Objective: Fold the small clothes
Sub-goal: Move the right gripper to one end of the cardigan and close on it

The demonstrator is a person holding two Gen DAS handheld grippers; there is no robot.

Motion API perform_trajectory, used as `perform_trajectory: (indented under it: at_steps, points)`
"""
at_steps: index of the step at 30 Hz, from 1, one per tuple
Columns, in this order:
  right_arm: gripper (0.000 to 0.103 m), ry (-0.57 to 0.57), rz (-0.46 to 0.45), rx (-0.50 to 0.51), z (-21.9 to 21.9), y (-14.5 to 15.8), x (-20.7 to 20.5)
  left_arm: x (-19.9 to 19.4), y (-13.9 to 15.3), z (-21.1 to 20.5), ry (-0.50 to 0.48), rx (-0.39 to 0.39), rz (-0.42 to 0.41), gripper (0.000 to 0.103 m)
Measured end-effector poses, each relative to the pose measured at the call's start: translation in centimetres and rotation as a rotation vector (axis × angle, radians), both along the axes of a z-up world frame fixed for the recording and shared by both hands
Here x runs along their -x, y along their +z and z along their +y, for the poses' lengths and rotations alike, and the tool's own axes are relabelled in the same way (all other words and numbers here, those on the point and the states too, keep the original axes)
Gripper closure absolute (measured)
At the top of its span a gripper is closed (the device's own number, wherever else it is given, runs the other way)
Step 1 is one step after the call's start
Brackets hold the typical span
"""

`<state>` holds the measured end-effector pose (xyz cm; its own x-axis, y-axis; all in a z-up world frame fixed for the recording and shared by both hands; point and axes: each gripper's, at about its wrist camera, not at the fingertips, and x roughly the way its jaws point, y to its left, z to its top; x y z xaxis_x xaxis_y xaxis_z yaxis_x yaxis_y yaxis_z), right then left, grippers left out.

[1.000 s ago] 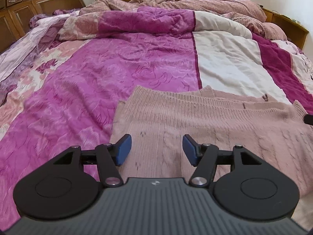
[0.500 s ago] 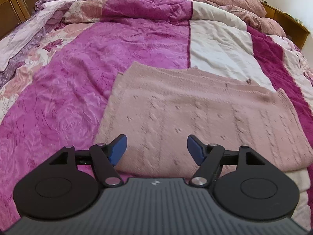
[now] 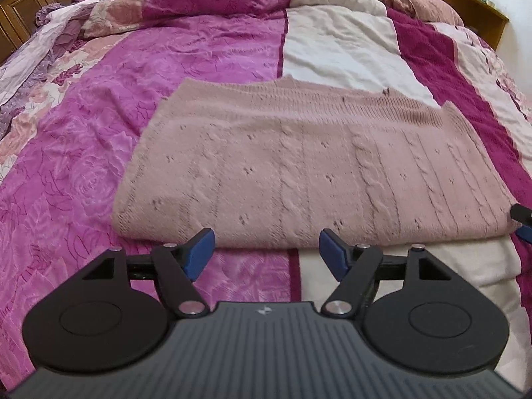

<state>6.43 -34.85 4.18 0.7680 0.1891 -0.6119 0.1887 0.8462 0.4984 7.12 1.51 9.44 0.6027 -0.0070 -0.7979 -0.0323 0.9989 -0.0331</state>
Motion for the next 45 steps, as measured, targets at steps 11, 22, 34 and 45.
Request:
perform_trajectory:
  at_steps: [11,22,34,45]
  points:
    - [0.047,0.170,-0.008,-0.083,-0.9,-1.4,-5.3,-0.5,-1.5,-1.0,0.012,-0.022,0.044,0.027]
    - [0.051,0.193,-0.077,-0.132,-0.2,-2.2,-7.5,-1.2,-2.5,-1.0,0.032,-0.033,0.068,0.027]
    - [0.063,0.178,-0.042,-0.059,1.1,-2.6,-8.1,-0.9,-2.5,-0.7,0.027,-0.020,0.065,0.027]
    - [0.075,0.157,-0.063,-0.033,1.7,-0.8,-7.5,-0.2,-1.6,0.1,0.030,-0.006,0.034,0.027]
